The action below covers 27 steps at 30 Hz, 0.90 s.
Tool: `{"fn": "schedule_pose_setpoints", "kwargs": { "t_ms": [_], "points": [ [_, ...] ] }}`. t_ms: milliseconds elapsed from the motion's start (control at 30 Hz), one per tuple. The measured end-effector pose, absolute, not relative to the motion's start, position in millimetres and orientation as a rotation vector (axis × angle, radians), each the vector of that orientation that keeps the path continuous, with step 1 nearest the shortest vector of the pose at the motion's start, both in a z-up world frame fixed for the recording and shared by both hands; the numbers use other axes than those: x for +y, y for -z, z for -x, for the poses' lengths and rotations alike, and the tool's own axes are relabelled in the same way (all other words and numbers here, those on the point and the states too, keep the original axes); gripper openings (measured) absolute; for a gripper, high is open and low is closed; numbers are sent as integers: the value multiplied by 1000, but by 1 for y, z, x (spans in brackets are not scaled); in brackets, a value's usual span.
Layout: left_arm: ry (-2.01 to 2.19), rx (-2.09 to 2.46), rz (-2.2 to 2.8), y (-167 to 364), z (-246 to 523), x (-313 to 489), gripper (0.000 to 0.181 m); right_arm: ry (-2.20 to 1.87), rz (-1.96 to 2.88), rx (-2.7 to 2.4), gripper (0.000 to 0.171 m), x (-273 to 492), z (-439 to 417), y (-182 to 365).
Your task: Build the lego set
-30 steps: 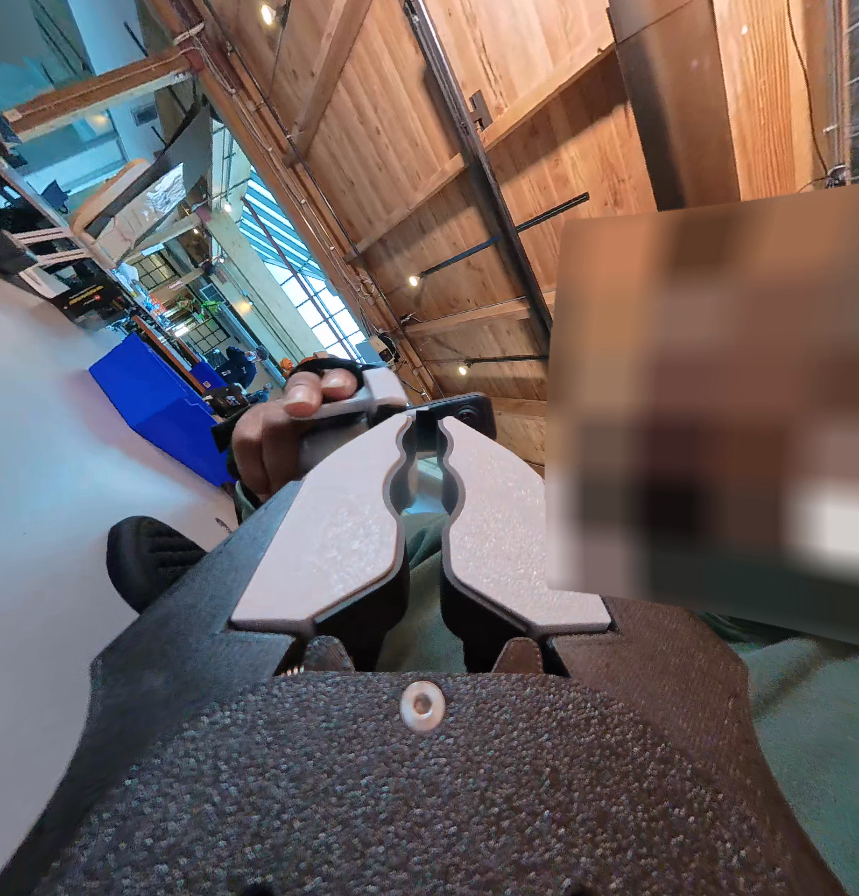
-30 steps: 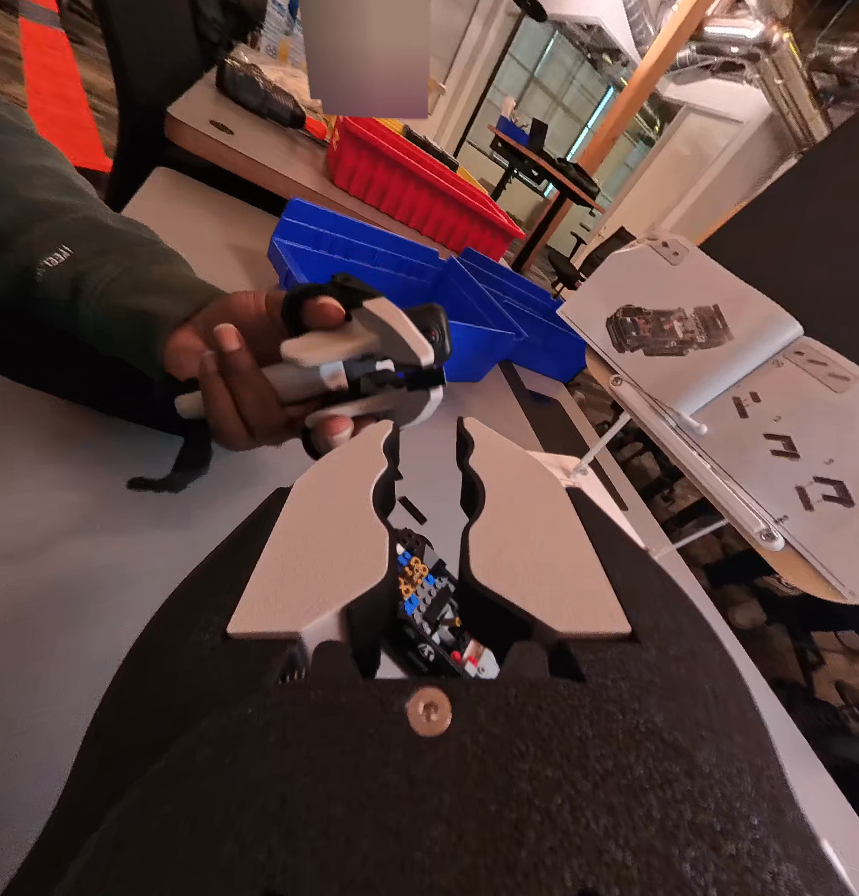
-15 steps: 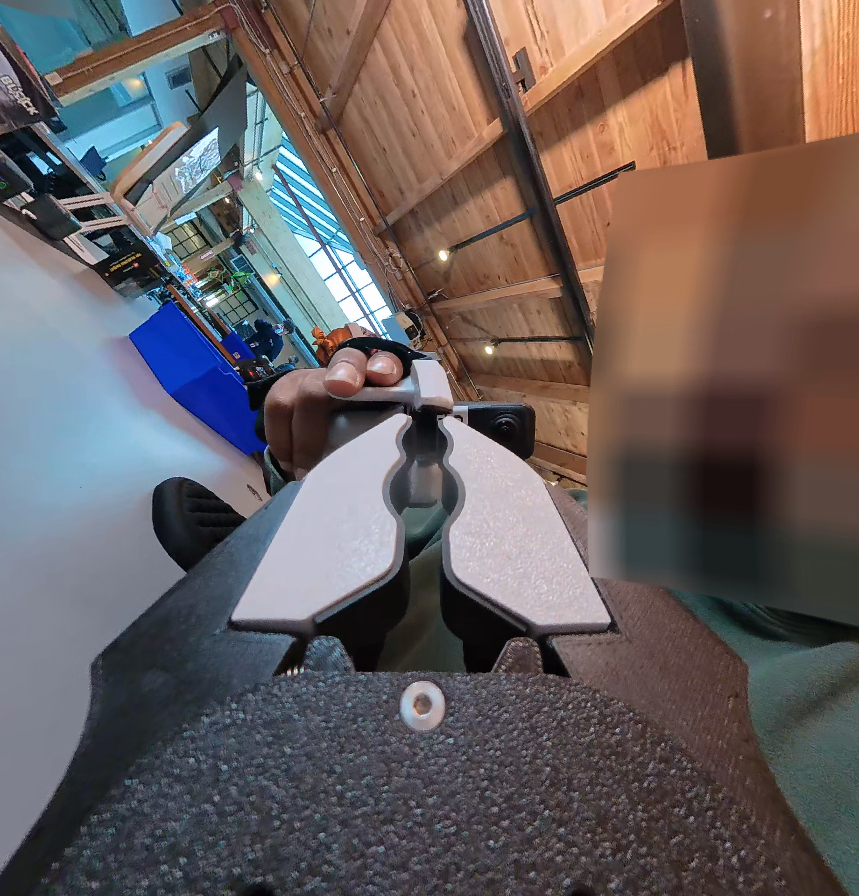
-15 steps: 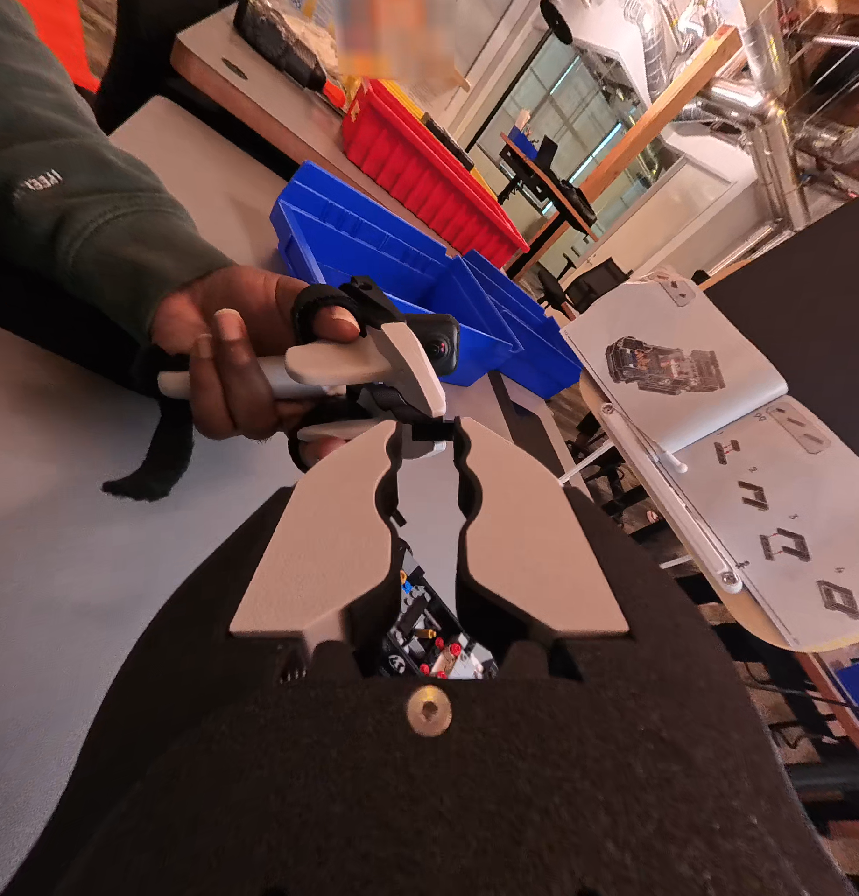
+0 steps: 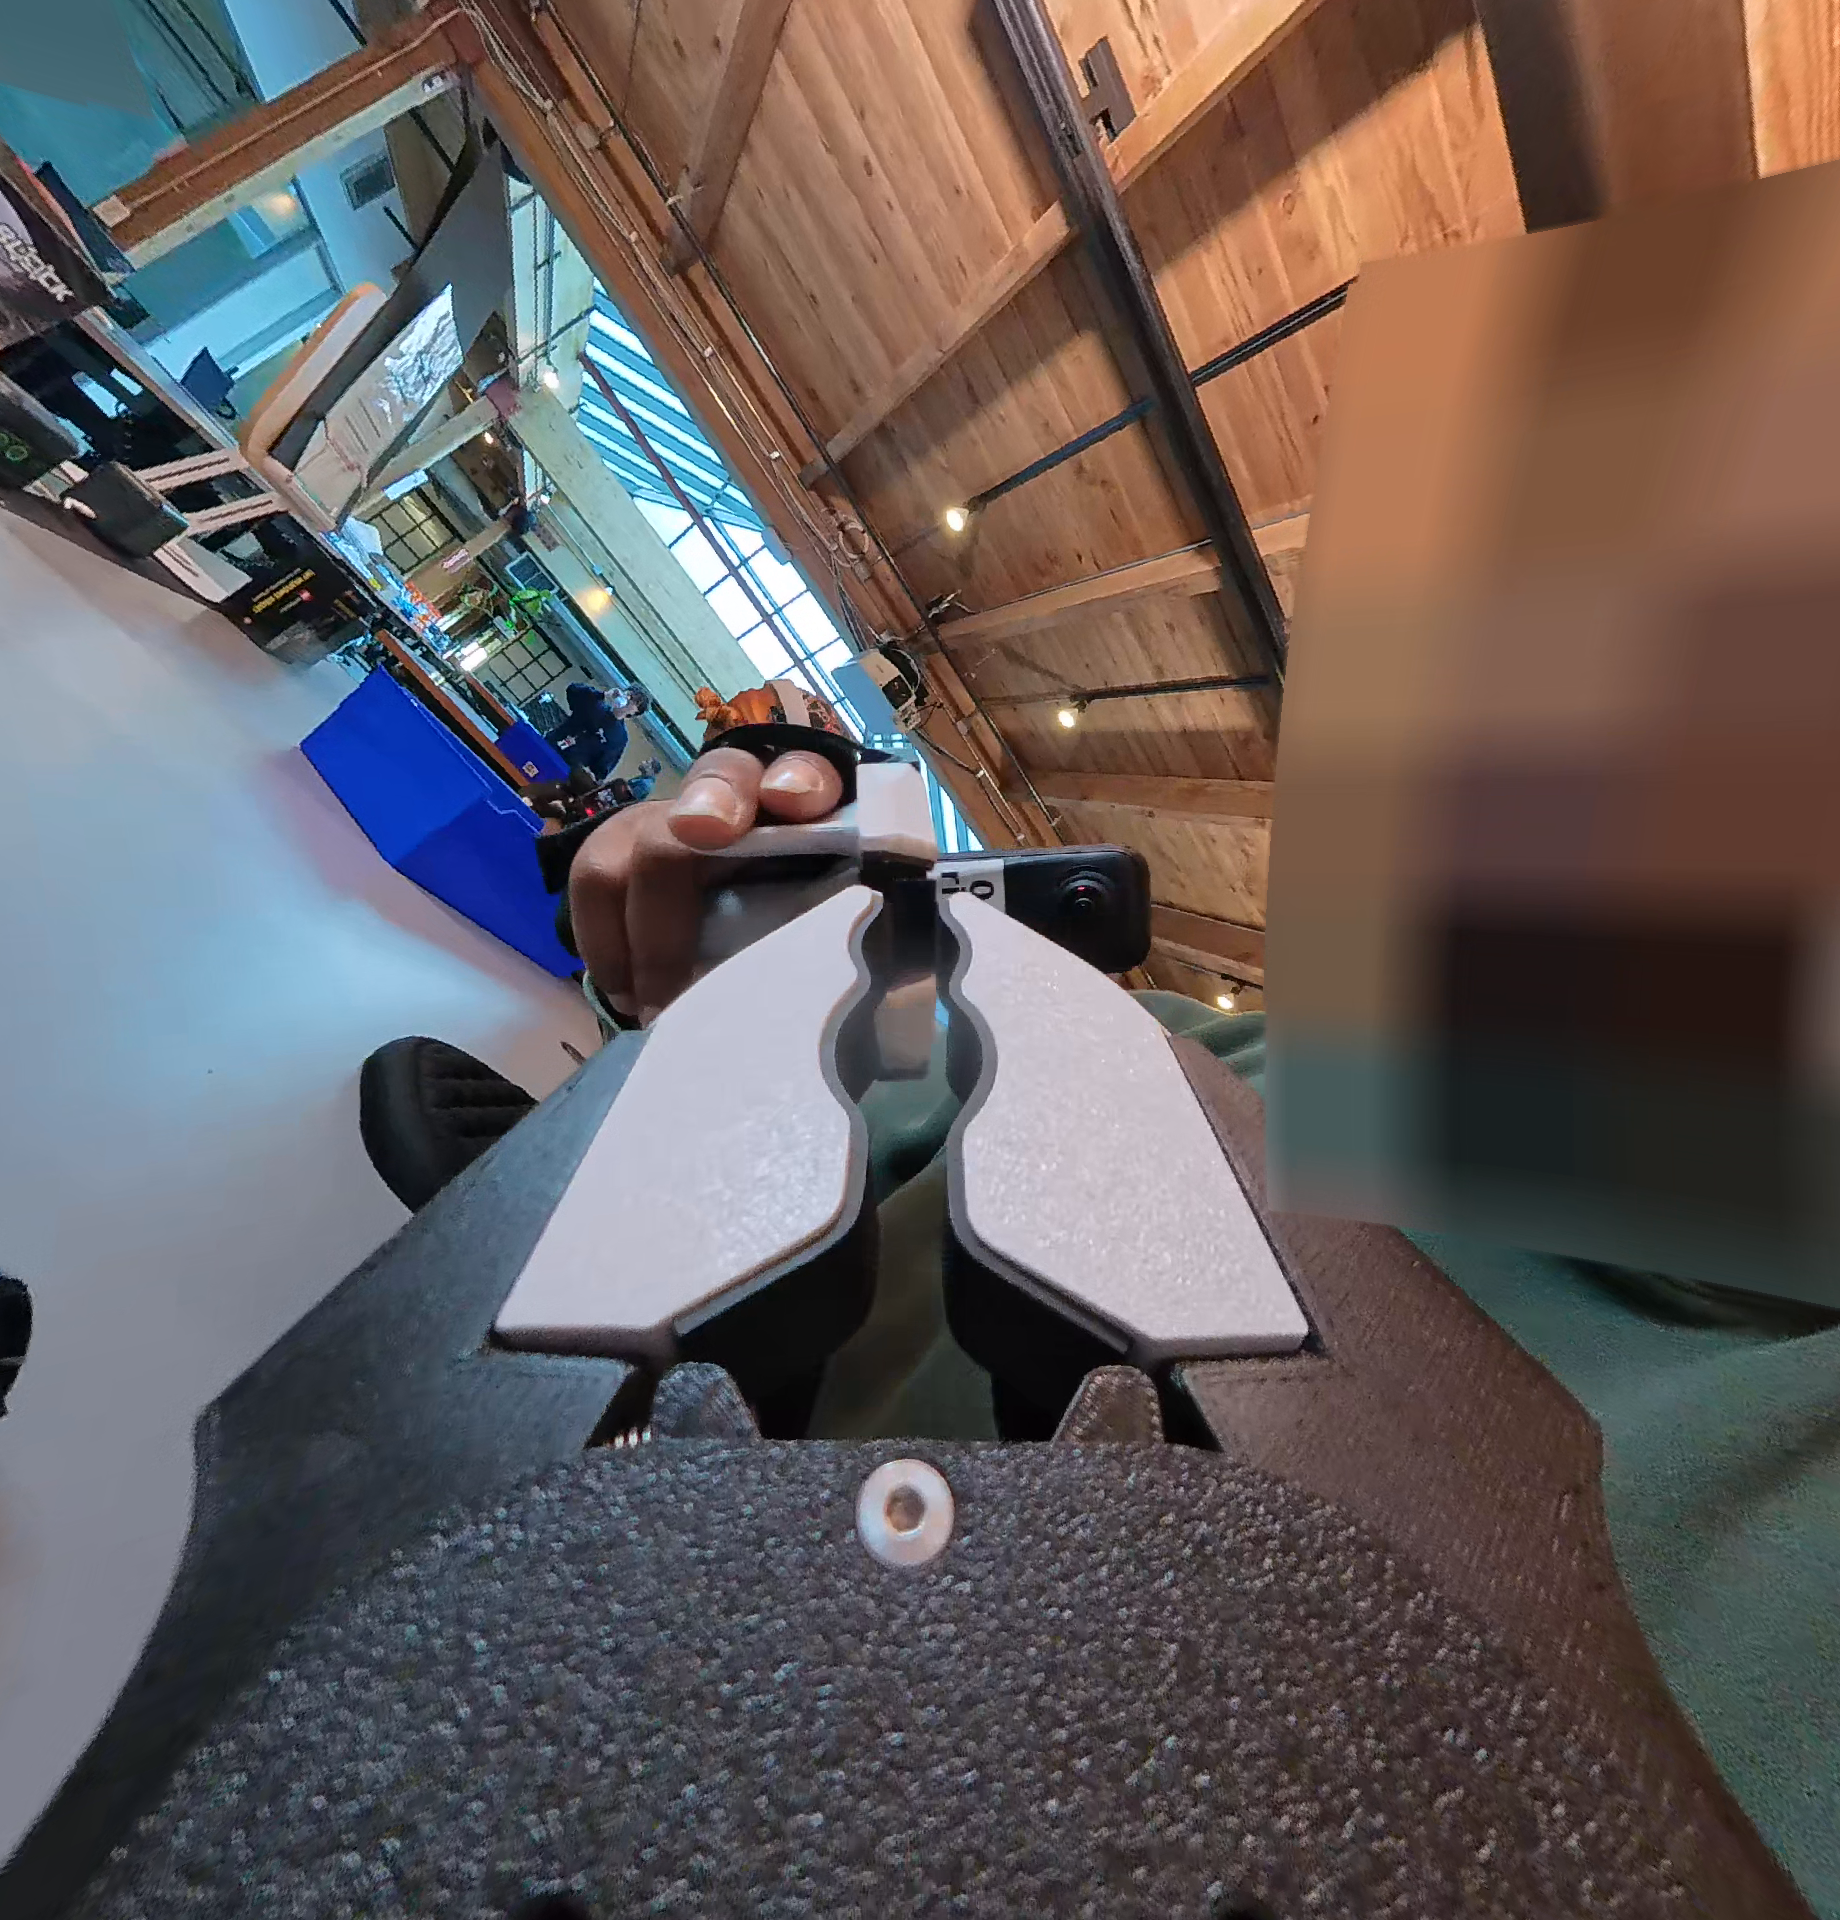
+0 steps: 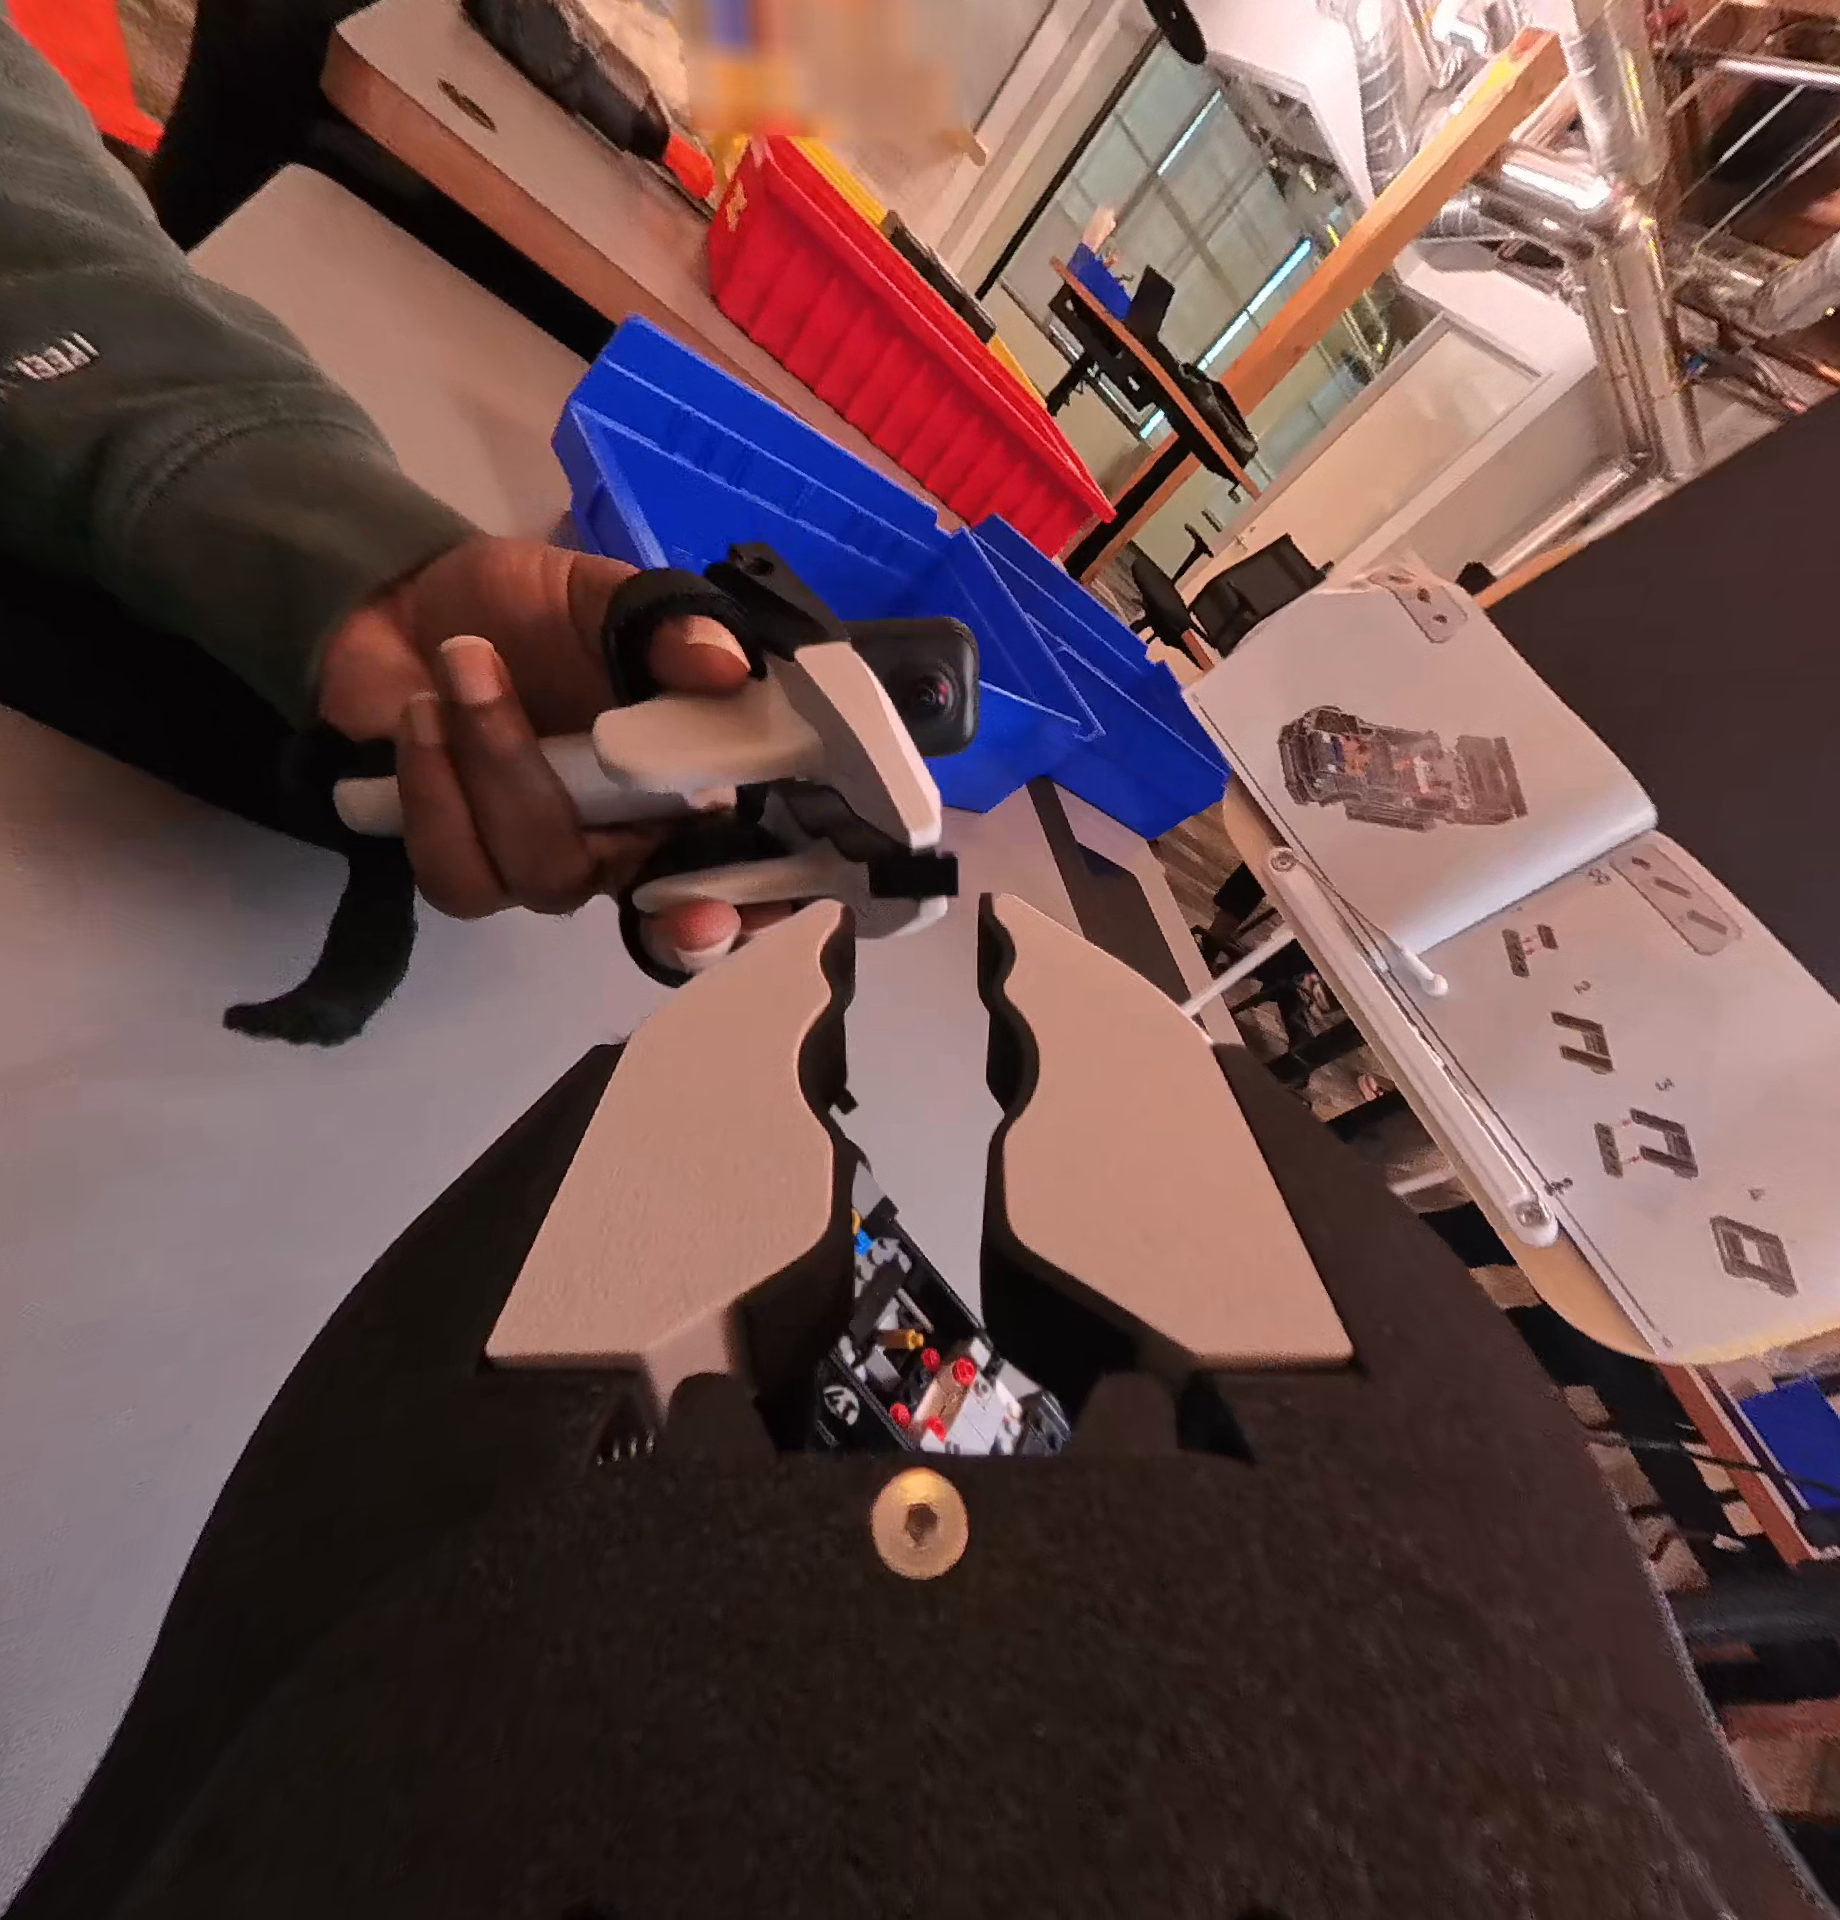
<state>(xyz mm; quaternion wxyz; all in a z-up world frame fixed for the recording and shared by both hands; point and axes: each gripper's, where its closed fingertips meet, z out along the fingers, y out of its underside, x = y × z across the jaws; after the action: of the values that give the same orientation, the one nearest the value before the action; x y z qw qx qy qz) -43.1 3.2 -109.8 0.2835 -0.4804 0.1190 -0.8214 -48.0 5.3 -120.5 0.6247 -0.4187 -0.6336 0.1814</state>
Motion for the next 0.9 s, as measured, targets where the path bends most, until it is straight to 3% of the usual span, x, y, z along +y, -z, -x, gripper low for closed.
{"fn": "schedule_pose_setpoints", "kwargs": {
  "t_ms": [400,433,733,900],
  "points": [
    [2161,265,1368,122,42,10,6,10,727,-1524,21,6,48,133],
    [2160,254,1367,122,42,11,0,28,705,-1532,19,4,47,134],
    [2074,267,1389,123,47,16,0,-173,869,-1438,16,10,34,129],
    [1775,341,1493,126,65,33,0,-273,1045,-1467,16,22,21,150]
  ]
}}
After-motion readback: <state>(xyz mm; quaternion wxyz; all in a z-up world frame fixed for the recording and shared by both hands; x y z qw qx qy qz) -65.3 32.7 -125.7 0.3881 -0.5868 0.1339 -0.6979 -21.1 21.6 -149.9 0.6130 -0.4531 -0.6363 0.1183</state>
